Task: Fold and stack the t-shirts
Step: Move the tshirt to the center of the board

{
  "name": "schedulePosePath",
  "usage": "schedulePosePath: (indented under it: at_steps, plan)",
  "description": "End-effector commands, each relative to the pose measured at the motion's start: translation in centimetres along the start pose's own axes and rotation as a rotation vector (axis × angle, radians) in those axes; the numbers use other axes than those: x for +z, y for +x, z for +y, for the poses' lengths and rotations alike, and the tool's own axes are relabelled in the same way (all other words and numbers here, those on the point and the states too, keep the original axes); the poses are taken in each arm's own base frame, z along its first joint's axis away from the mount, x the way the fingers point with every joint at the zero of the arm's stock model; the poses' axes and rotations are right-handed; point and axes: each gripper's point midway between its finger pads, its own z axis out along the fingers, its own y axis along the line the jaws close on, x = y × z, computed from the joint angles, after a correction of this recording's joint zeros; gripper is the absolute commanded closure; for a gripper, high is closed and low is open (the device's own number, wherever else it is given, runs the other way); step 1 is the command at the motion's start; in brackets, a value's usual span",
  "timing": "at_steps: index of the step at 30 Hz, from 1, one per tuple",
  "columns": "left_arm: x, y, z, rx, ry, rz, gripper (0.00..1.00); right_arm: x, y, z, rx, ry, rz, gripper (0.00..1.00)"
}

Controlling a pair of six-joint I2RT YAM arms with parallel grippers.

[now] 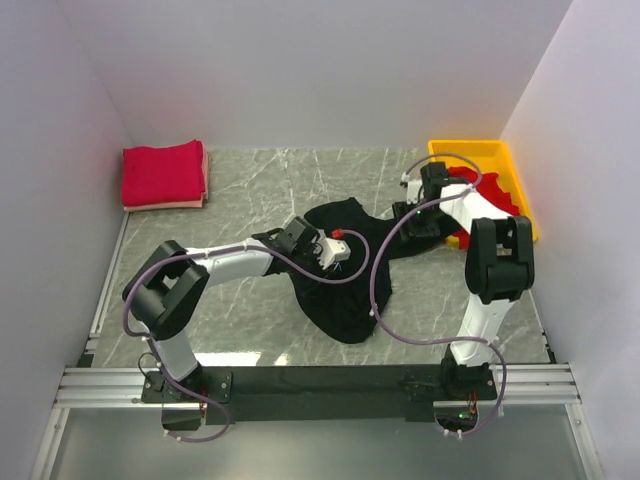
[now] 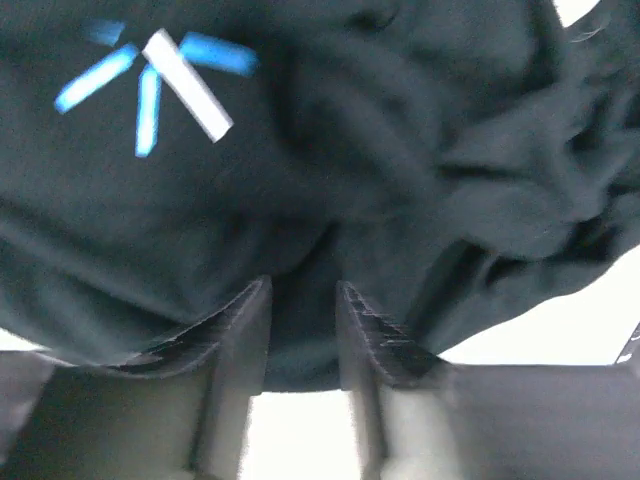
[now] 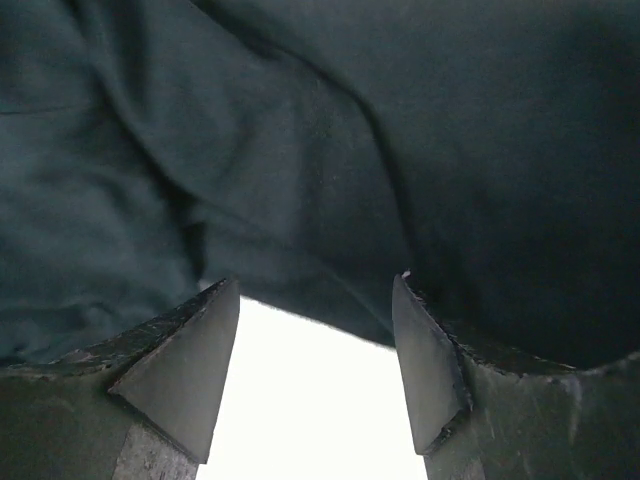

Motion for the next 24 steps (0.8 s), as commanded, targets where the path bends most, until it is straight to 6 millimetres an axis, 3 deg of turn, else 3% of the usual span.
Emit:
schedulePosePath:
  at_steps: [1, 3, 8, 10, 12, 13, 15, 17, 18, 21, 24]
  plan:
    - [-0.8, 0.7, 2.0, -0.047, -0.055, -0.004, 0.65, 2.5, 1.3, 0.6, 0.047, 0.013, 0.054, 0.31]
    - [-1.4, 2.9, 2.3, -0.106, -0.034, 0.028, 0.77, 3.7, 2.0, 1.9, 0.084, -0.039, 0.096, 0.32]
    - [-5.0, 7.6, 6.7, -0.244, -0.127, 0.058, 0.81, 4.8, 2.6, 6.4, 0.089, -0.171, 0.151, 0.39]
    - [-6.8, 10.2, 8.4, -0.32, -0.158, 0.082, 0.83, 4.9, 2.9, 10.1, 0.04, -0.257, 0.188, 0.39]
    - [-8.3, 11.4, 9.5, -0.337, -0.178, 0.086, 0.84, 4.6, 3.3, 12.7, -0.002, -0.324, 0.217, 0.39]
    - [-9.4, 12.4, 10.1, -0.376, -0.181, 0.084, 0.83, 4.0, 3.8, 15.6, -0.04, -0.423, 0.235, 0.39]
    - [-11.0, 12.0, 10.2, -0.34, -0.169, 0.049, 0.77, 3.3, 4.1, 17.7, -0.083, -0.48, 0.239, 0.39]
    - [-12.8, 10.3, 9.3, -0.302, -0.148, -0.015, 0.66, 2.6, 3.7, 18.2, -0.114, -0.484, 0.212, 0.36]
    - [-13.5, 9.4, 9.1, -0.272, -0.146, -0.044, 0.54, 1.7, 3.0, 17.9, -0.131, -0.461, 0.172, 0.34]
    - [-15.7, 5.9, 7.7, -0.215, -0.164, -0.161, 0.38, -0.4, 1.6, 16.2, -0.175, -0.366, 0.066, 0.3]
    - [-15.5, 3.6, 5.7, -0.169, -0.188, -0.188, 0.35, -1.7, 0.6, 14.3, -0.201, -0.237, -0.024, 0.27]
